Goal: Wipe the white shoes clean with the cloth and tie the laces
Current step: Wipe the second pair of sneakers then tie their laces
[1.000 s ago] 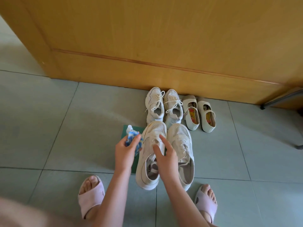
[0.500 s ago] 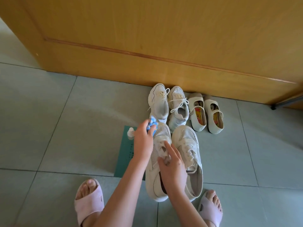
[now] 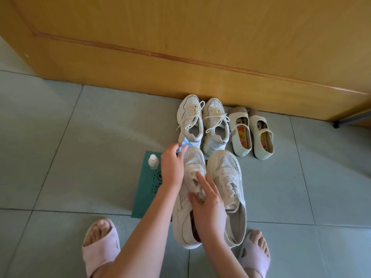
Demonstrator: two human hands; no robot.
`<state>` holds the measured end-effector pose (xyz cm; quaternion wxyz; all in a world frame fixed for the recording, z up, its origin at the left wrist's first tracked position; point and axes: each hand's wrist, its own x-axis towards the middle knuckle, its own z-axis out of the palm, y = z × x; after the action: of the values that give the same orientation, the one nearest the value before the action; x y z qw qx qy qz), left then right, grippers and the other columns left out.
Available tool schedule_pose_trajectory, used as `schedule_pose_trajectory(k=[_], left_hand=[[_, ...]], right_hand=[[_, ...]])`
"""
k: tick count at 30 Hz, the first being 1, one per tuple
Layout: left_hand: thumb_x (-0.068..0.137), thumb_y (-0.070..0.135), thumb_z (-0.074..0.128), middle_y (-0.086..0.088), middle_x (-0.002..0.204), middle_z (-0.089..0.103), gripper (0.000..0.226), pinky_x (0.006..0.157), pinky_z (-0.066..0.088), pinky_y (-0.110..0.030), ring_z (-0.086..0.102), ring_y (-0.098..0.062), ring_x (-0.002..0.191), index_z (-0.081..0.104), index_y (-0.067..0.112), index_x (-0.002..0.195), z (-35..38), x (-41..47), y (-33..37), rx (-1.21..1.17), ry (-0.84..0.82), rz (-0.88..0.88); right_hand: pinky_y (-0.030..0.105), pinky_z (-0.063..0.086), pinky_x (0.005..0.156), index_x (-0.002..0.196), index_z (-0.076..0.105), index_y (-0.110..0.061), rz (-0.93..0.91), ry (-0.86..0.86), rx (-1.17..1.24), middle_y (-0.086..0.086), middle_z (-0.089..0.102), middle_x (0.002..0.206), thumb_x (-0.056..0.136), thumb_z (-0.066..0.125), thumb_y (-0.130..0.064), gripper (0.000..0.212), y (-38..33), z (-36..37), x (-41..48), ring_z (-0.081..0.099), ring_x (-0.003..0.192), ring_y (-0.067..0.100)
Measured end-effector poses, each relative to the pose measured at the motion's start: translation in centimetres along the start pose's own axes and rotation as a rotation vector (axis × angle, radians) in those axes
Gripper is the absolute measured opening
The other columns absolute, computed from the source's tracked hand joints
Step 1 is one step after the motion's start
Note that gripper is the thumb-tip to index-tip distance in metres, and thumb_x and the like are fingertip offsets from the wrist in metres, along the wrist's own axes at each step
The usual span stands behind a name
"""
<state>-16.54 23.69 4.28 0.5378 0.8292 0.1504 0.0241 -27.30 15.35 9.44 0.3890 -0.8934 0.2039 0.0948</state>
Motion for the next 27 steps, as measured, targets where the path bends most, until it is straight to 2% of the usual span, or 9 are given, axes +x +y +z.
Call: schedule_pose_trajectory(k=[3,6,11,13,17,21,24,27], left_hand=[[0.094,0.023,0.057,0.011,0.050,0.027,0.050,0.046,0.026,-0.019,0.023,-0.009,0.045,0.029,0.023,0.053,0.1,-0.4,1.2,-0.047,0.045,-0.036],[0.092,0.022,0.059,0.012,0.047,0.027,0.053,0.044,0.025,-0.015,0.031,-0.008,0.041,0.028,0.029,0.051,0.2,-0.8,1.8,-0.099,0.098,-0.043],[0.092,0.020,0.060,0.012,0.047,0.030,0.047,0.046,0.027,-0.014,0.029,-0.008,0.042,0.032,0.023,0.054,0.2,-1.0,1.2,-0.088,0.121,-0.035],[0.092,0.017,0.059,0.012,0.046,0.029,0.047,0.046,0.026,-0.014,0.034,-0.006,0.043,0.031,0.022,0.055,-0.1,-1.7,0.9,-0.105,0.147,-0.019],[0.092,0.015,0.059,0.016,0.050,0.035,0.034,0.050,0.030,-0.010,0.041,0.003,0.049,0.046,0.014,0.061,-0.5,-3.4,0.0,-0.118,0.197,-0.010],[0.093,0.019,0.058,0.011,0.056,0.048,0.027,0.054,0.033,-0.011,0.041,0.000,0.054,0.055,0.014,0.067,-0.5,-4.7,-0.6,-0.146,0.213,-0.057],[0.093,0.021,0.057,0.005,0.078,0.065,0.018,0.066,0.042,-0.010,0.053,0.001,0.069,0.068,0.008,0.087,-0.6,-5.9,-1.0,-0.176,0.227,-0.096],[0.092,0.021,0.059,0.003,0.092,0.068,0.018,0.075,0.049,-0.015,0.060,-0.005,0.085,0.070,0.010,0.101,-0.8,-6.9,-1.0,-0.204,0.257,-0.134]], right_hand=[[0.023,0.042,0.075,0.130,0.044,-0.052,-0.002,0.001,0.019,-0.024,0.037,0.144,0.086,0.064,-0.024,0.056,0.1,0.0,0.0,0.042,0.128,0.002],[0.023,0.040,0.073,0.129,0.045,-0.053,0.002,0.001,0.028,-0.024,0.038,0.143,0.086,0.064,-0.023,0.056,0.1,-0.1,0.0,0.043,0.128,0.002],[0.020,0.042,0.077,0.128,0.048,-0.051,0.005,0.019,0.058,-0.022,0.041,0.143,0.085,0.066,-0.020,0.056,0.2,0.0,0.2,0.043,0.127,0.003],[0.020,0.041,0.077,0.128,0.048,-0.050,0.004,0.019,0.040,-0.021,0.041,0.143,0.085,0.066,-0.019,0.056,0.2,0.0,0.3,0.044,0.127,0.004],[0.020,0.041,0.080,0.129,0.049,-0.048,-0.008,0.015,0.033,-0.020,0.042,0.142,0.085,0.066,-0.018,0.056,0.2,-0.1,0.3,0.044,0.127,0.005],[0.021,0.042,0.085,0.129,0.049,-0.046,-0.009,0.002,0.051,-0.019,0.043,0.141,0.084,0.066,-0.017,0.056,0.3,-0.1,0.3,0.044,0.127,0.005],[0.019,0.041,0.085,0.130,0.049,-0.045,-0.004,-0.007,0.049,-0.018,0.042,0.143,0.085,0.066,-0.018,0.055,0.2,-0.2,0.3,0.044,0.127,0.005],[0.019,0.043,0.084,0.130,0.048,-0.046,-0.009,-0.012,0.030,-0.019,0.042,0.143,0.086,0.066,-0.019,0.055,0.2,-0.2,0.4,0.044,0.127,0.005]])
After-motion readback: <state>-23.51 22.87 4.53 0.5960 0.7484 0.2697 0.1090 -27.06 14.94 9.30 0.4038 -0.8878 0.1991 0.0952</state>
